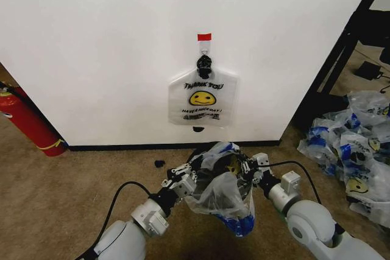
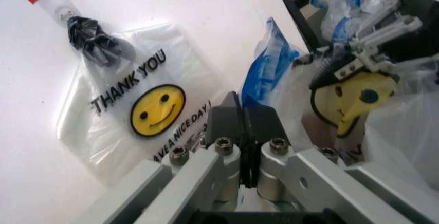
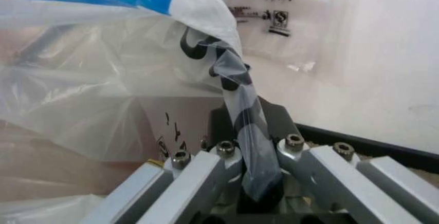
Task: Pick up the garbage bag from the wall and place it over the trash bin.
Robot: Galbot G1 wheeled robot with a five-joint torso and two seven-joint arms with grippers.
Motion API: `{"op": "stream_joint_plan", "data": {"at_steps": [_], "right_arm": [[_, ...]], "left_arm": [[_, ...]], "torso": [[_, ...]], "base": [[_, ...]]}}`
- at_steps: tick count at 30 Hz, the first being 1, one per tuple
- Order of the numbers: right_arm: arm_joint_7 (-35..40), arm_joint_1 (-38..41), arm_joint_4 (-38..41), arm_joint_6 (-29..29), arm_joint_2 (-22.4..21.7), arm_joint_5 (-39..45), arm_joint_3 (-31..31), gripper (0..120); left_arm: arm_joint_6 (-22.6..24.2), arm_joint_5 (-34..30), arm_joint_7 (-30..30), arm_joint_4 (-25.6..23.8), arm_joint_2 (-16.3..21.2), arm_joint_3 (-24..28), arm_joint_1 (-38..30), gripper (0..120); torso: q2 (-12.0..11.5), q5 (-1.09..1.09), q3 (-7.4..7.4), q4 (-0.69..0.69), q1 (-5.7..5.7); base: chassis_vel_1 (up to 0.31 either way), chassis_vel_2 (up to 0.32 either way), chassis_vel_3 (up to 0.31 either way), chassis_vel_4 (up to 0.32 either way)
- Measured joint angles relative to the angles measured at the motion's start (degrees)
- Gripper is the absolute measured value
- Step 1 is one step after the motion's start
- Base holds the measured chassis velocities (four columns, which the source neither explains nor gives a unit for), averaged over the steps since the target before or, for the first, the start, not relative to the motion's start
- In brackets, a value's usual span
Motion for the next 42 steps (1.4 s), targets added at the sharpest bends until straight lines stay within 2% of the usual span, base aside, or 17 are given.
{"op": "stream_joint_plan", "data": {"at_steps": [6,8,9,11,13,14,15,21,26,35,42], "right_arm": [[-2.82,-0.99,0.15,0.55,-0.58,-0.50,0.76,0],[-9.02,-1.64,-0.90,3.01,-1.36,-1.62,2.90,0],[-14.88,-1.85,-2.31,5.34,-1.96,-2.05,4.67,0],[-16.24,-1.87,-2.66,5.91,-2.08,-2.10,5.10,0],[-28.30,-1.50,-5.90,10.44,-2.81,-2.41,8.94,0],[-37.30,-0.89,-8.39,12.96,-3.10,-2.23,11.74,0],[-41.17,-0.68,-9.40,13.79,-3.21,-1.87,13.04,0],[-53.57,-0.60,-11.55,15.57,-3.35,1.95,16.48,0],[-53.70,-0.57,-12.00,16.83,-2.98,5.17,16.38,0],[-44.61,-0.53,-12.22,21.01,-1.17,7.49,13.50,0],[-39.03,0.11,-12.72,22.18,-0.18,7.22,12.00,0]], "left_arm": [[-0.21,-3.91,0.14,-0.02,0.34,-0.25,-0.15,0],[0.78,-7.15,0.13,-0.45,0.57,-0.44,-0.26,0],[1.77,-9.11,0.04,-0.70,0.77,-0.61,-0.56,0],[2.14,-9.74,-0.02,-0.81,0.85,-0.67,-0.68,0],[4.26,-13.54,-0.49,-1.29,1.47,-1.21,-1.58,0],[5.51,-16.51,-1.02,-1.38,2.02,-1.61,-2.28,0],[6.06,-17.98,-1.30,-1.39,2.27,-1.81,-2.57,0],[7.55,-22.52,-1.95,-0.48,3.07,-2.54,-2.94,0],[8.15,-23.88,-1.76,0.50,3.06,-2.37,-2.50,0],[7.54,-23.71,0.91,1.94,2.17,-2.47,-1.62,0],[3.96,-26.00,-2.81,4.84,0.66,-1.48,-3.42,3]], "torso": [[0.00,0.00,0.00,0.00,0.00],[0.00,0.00,0.00,0.00,0.00],[0.00,0.00,0.00,0.00,0.00],[0.00,0.00,0.00,0.00,0.00],[0.00,0.00,0.00,0.00,0.00],[0.00,0.01,0.00,0.00,0.00],[0.00,0.01,0.00,0.00,0.00],[0.00,0.01,0.00,0.00,0.00],[0.00,0.01,0.00,0.00,0.00],[0.00,0.00,0.00,0.00,0.00],[0.00,0.00,0.00,-0.01,0.00]], "base": [[0.000,0.000,0.000,0.000],[0.000,0.000,0.000,0.000],[0.000,0.000,0.000,0.000],[0.000,0.000,0.000,0.000],[0.000,0.000,0.000,0.000],[0.000,0.000,0.000,0.000],[0.000,0.000,0.000,0.000],[0.000,0.000,0.000,0.000],[0.000,0.000,0.000,0.000],[0.000,0.000,0.000,0.000],[0.000,0.000,0.000,0.000]]}}
